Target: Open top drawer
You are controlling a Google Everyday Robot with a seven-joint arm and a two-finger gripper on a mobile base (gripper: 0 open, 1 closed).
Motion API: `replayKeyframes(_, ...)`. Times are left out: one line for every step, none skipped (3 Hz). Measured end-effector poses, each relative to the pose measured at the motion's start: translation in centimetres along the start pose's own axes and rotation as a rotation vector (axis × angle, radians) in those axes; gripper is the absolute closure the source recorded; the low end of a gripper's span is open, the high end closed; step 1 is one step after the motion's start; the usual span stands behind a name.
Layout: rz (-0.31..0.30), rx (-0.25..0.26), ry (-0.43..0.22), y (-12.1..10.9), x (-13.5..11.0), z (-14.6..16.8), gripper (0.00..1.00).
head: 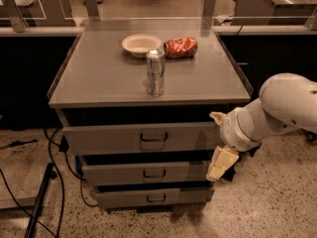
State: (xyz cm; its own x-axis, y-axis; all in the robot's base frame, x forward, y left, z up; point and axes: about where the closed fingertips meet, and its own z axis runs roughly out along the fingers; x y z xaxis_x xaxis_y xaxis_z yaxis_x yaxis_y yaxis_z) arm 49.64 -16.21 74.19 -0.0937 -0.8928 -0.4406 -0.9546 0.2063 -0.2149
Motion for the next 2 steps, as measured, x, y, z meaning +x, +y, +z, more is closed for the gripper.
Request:
replayKeyframes(-0.024,0.009,0.011,-0.9,0.2,1.7,0.0)
replayKeyframes(-0.038,0.011,0.024,-1.7,0.4,3.1,0.0)
